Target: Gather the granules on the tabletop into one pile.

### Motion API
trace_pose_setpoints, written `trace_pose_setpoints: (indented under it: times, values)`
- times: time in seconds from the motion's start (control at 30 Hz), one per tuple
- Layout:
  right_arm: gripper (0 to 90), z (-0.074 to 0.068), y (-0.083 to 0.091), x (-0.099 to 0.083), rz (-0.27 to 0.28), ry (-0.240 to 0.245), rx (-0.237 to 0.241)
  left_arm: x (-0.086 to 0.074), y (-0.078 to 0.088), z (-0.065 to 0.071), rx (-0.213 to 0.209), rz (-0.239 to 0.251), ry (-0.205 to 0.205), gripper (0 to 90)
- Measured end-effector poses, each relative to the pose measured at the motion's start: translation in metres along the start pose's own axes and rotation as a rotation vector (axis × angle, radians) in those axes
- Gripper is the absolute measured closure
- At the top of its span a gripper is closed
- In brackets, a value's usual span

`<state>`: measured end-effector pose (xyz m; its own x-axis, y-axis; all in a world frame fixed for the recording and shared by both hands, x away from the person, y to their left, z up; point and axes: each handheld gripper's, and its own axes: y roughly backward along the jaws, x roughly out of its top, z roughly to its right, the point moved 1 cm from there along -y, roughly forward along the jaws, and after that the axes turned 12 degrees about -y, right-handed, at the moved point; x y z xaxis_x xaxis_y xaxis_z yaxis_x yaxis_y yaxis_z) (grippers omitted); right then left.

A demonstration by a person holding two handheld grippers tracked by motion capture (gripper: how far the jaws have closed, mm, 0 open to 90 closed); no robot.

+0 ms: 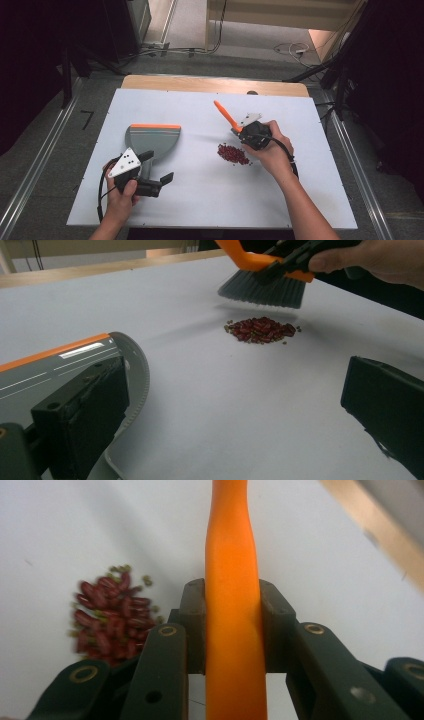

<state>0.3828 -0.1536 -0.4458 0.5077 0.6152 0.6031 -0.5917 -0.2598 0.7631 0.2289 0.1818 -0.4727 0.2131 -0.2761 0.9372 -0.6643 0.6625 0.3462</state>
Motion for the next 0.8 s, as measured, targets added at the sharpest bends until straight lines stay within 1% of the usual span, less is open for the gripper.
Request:
trace_pose_setpoints:
  times: [0.03, 0.07, 0.1, 0.13, 0.23, 0.27, 0.33, 0.4, 0.43, 0.57, 0.6, 0.7, 0.8]
  values:
    - [68.4, -0.001, -0.005, 0.000, -0.012, 0.040, -0.001, 0.000, 0.000, 0.000, 0.001, 0.000, -0.002, 0.0]
    - [68.4, -0.001, -0.007, -0.001, -0.030, 0.049, 0.008, 0.000, 0.000, -0.001, 0.001, 0.000, -0.001, 0.0]
    - [68.4, -0.002, -0.010, -0.003, -0.055, 0.061, 0.028, 0.000, 0.001, -0.001, 0.003, 0.001, -0.001, 0.0]
    - [68.4, -0.004, -0.010, -0.004, -0.039, 0.047, 0.051, 0.000, 0.001, -0.001, 0.002, 0.004, 0.003, 0.0]
    - [68.4, -0.010, -0.006, -0.008, -0.042, 0.076, 0.070, -0.001, 0.001, -0.002, 0.002, 0.002, 0.002, 0.0]
    - [68.3, -0.012, -0.004, -0.010, -0.039, 0.089, 0.093, -0.001, 0.000, -0.001, 0.002, 0.000, 0.002, 0.0]
    - [68.4, -0.013, 0.001, -0.012, -0.030, 0.086, 0.106, 0.000, 0.000, 0.000, 0.001, -0.003, -0.002, 0.0]
    - [68.4, -0.011, 0.006, -0.013, -0.018, 0.068, 0.117, 0.000, -0.001, 0.001, 0.000, -0.002, -0.003, 0.0]
    - [68.4, -0.009, 0.009, -0.014, 0.000, 0.057, 0.111, 0.000, -0.001, 0.001, 0.000, -0.003, -0.004, 0.0]
    - [68.4, 0.000, 0.024, -0.016, 0.052, -0.014, 0.123, 0.000, -0.001, 0.000, 0.002, -0.003, -0.001, 0.0]
    - [68.4, 0.001, 0.029, -0.017, 0.066, -0.039, 0.134, 0.000, -0.001, 0.000, 0.002, -0.004, -0.001, 0.0]
    - [68.4, 0.008, 0.041, -0.023, 0.098, -0.088, 0.163, -0.001, -0.001, -0.001, 0.005, -0.004, 0.001, 0.0]
    - [68.4, 0.013, 0.049, -0.030, 0.128, -0.137, 0.185, -0.001, -0.001, 0.000, 0.006, -0.003, 0.002, 0.0]
